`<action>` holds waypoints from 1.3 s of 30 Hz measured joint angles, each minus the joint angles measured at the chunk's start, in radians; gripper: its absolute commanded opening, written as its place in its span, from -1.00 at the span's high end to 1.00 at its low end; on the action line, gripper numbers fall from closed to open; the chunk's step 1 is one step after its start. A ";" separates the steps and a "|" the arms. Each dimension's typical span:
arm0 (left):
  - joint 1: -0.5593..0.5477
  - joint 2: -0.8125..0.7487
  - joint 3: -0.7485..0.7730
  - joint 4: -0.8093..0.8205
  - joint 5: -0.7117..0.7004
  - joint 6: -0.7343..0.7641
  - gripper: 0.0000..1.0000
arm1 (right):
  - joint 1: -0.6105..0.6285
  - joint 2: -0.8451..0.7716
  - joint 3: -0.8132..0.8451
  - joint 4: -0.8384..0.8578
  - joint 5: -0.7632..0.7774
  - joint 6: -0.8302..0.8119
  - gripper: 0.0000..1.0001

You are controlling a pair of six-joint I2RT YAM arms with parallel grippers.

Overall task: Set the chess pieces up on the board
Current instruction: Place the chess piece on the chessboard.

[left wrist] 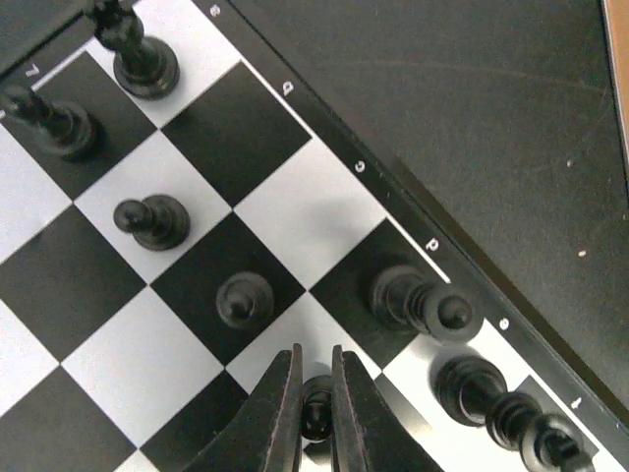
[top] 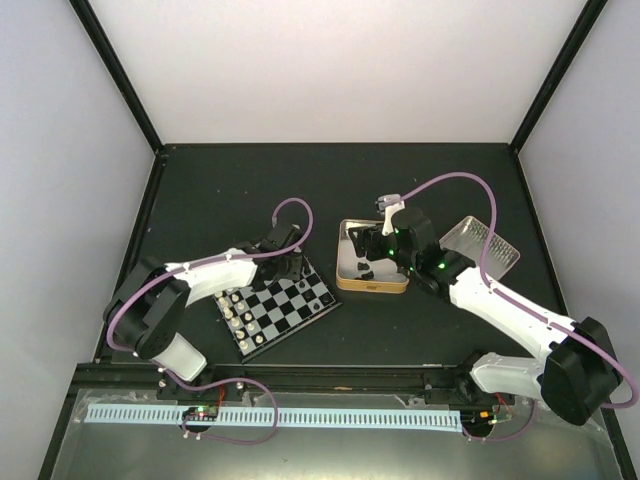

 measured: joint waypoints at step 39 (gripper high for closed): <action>-0.005 -0.170 -0.021 0.016 -0.028 -0.026 0.08 | -0.055 0.012 0.085 -0.174 0.051 0.005 -0.51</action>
